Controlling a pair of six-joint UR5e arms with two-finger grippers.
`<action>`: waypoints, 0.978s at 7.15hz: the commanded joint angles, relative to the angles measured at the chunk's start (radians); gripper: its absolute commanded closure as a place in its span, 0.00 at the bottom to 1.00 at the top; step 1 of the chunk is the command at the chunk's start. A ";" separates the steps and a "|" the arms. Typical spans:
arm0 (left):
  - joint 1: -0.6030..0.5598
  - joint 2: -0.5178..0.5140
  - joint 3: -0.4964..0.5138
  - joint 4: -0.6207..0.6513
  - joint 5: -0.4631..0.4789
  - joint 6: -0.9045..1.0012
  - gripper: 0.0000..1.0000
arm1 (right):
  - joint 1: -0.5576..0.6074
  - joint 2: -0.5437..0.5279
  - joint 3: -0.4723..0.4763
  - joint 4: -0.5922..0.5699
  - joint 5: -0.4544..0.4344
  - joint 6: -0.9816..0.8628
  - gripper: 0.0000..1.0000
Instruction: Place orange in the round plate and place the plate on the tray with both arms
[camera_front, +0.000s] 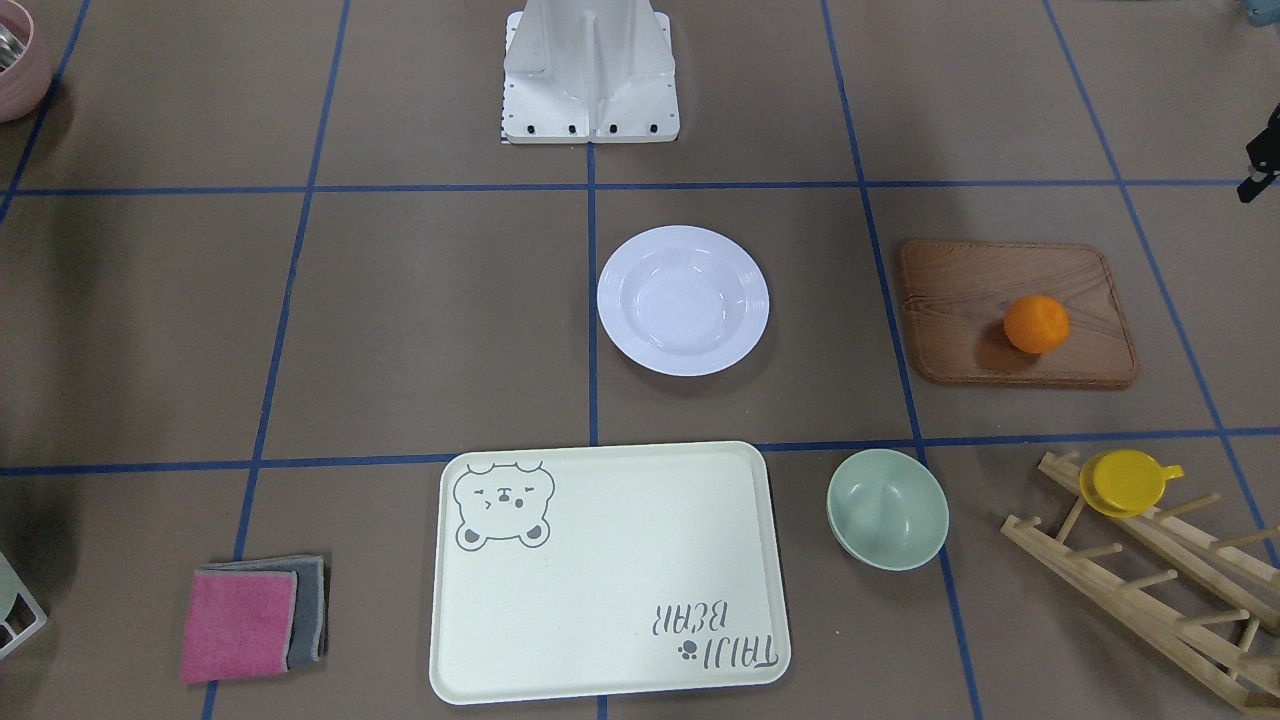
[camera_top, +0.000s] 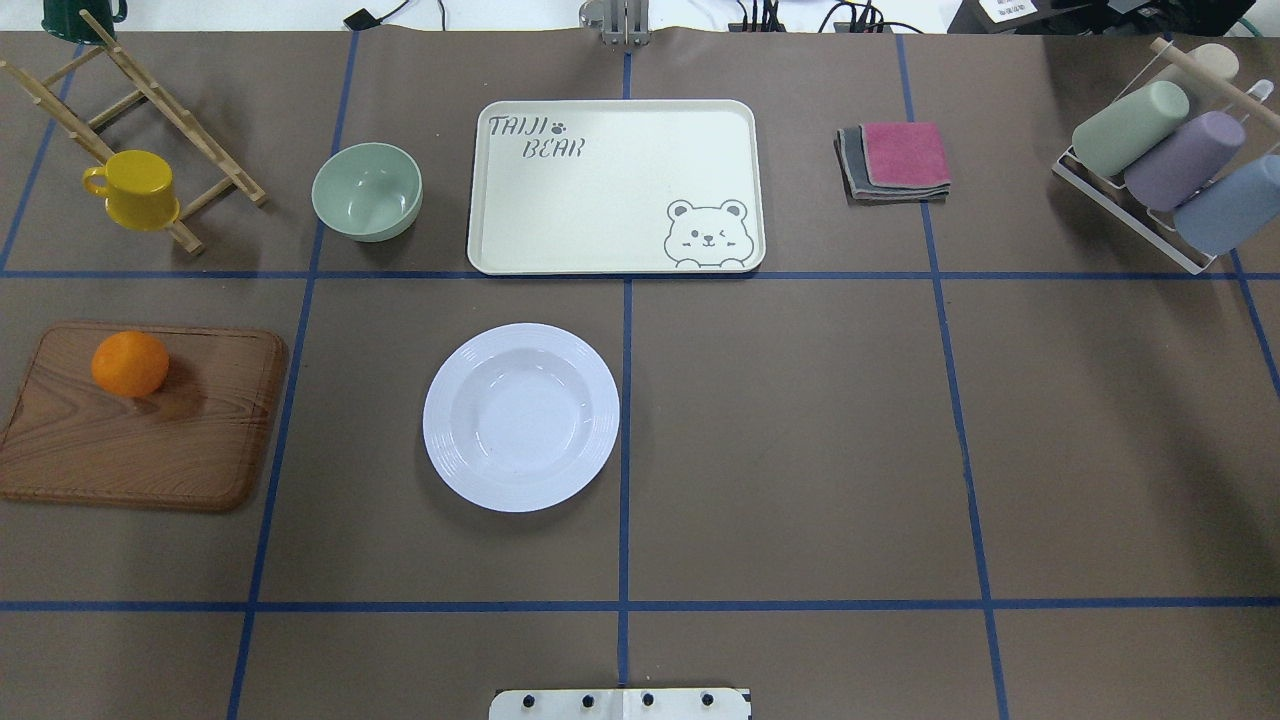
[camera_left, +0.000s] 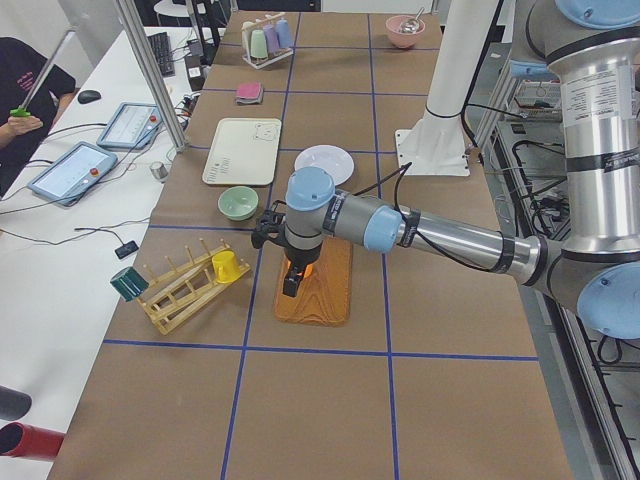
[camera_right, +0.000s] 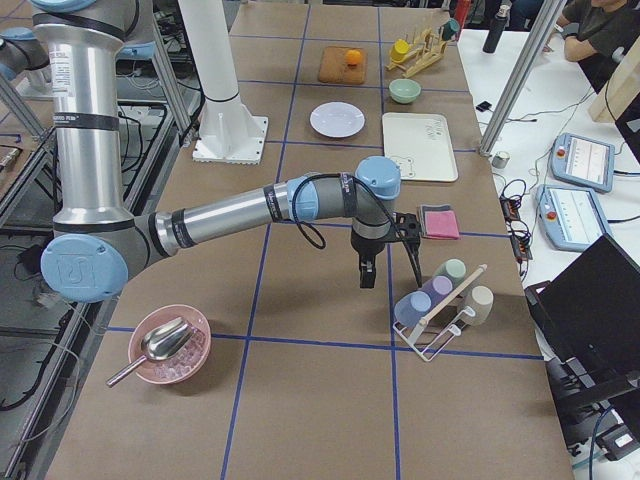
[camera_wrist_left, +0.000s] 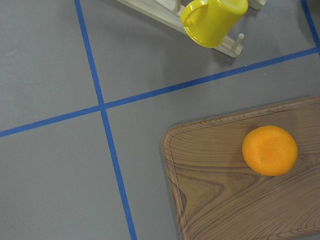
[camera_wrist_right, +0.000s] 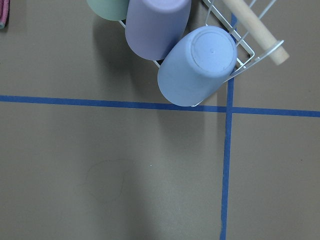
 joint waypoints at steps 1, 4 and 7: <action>0.002 0.002 0.001 0.002 0.000 -0.002 0.01 | 0.000 0.013 0.010 0.009 0.001 0.000 0.00; 0.087 -0.049 0.001 -0.003 0.000 -0.206 0.00 | -0.052 0.026 0.014 0.233 0.005 0.090 0.00; 0.250 -0.101 0.012 -0.009 0.075 -0.379 0.00 | -0.233 0.084 0.034 0.313 0.063 0.269 0.00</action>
